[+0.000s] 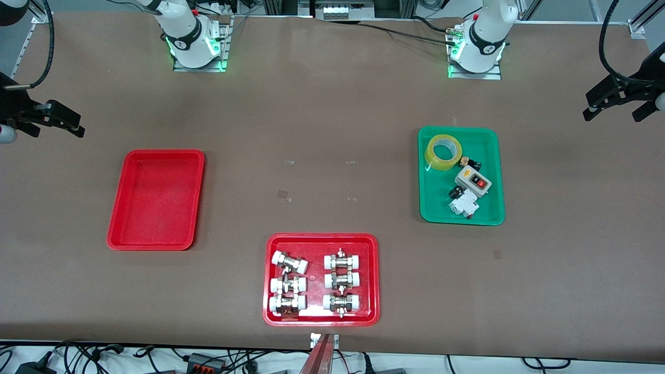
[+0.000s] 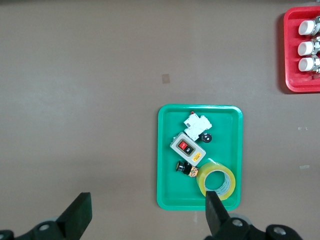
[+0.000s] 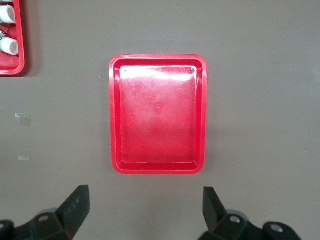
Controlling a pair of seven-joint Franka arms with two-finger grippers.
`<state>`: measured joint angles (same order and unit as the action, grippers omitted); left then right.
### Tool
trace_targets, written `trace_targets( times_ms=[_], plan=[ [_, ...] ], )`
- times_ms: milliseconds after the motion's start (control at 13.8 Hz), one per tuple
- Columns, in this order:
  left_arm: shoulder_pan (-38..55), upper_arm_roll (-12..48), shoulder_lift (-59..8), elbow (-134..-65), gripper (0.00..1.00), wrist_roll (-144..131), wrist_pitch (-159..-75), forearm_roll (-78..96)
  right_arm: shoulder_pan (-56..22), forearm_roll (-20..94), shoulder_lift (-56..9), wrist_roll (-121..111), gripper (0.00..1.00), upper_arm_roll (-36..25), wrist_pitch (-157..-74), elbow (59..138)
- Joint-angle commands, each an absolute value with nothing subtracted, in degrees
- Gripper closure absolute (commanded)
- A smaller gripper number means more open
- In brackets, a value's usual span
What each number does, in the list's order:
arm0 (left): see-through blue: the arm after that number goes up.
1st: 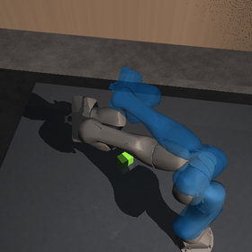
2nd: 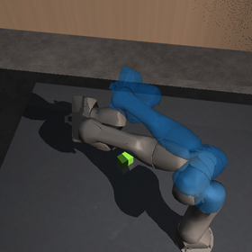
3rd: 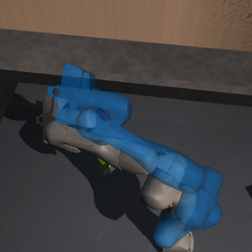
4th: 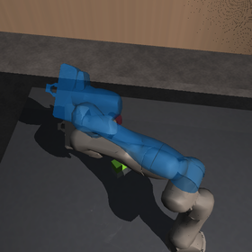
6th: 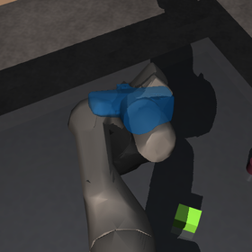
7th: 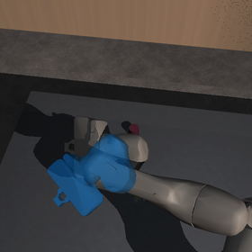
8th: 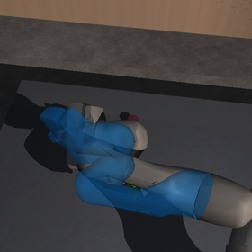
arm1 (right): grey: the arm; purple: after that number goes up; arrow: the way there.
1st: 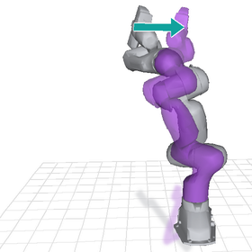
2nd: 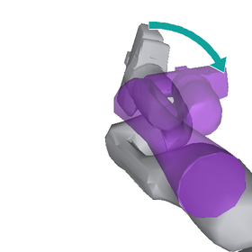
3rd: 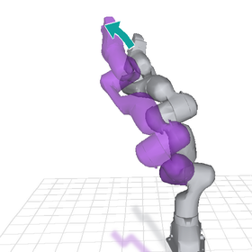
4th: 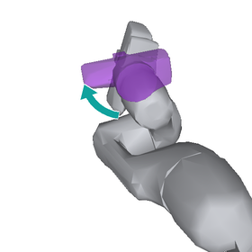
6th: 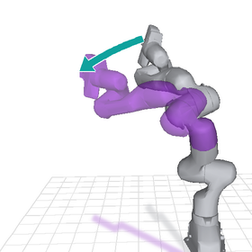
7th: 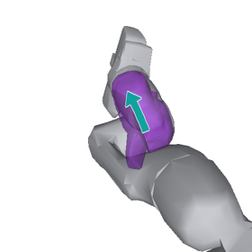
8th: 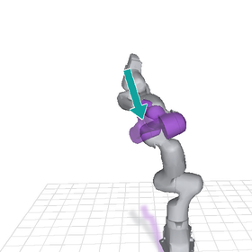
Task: Left arm passes tape to right arm into tray
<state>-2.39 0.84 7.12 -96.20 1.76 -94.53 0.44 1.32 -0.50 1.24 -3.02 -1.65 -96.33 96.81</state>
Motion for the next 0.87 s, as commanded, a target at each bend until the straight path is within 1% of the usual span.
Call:
trace_targets(
  times_ms=[0, 508, 798],
  plan=[
    [-2.7, 1.2, 6.7, -95.0, 0.0, 1.6, -94.0, 1.0, 1.0, -1.3, 2.6, -3.7, 0.0, -1.7, -95.9, 98.1],
    [-2.6, 1.3, 6.3, -95.6, 0.0, 1.1, -94.0, 0.2, 1.0, -1.2, 2.3, -3.5, 0.0, -1.7, -95.5, 97.7],
    [-1.9, 3.1, 2.0, -96.1, 0.0, 1.1, -94.0, 0.3, 1.1, -1.1, 1.2, -3.4, 0.0, -1.8, -96.0, 97.6]
  ],
)
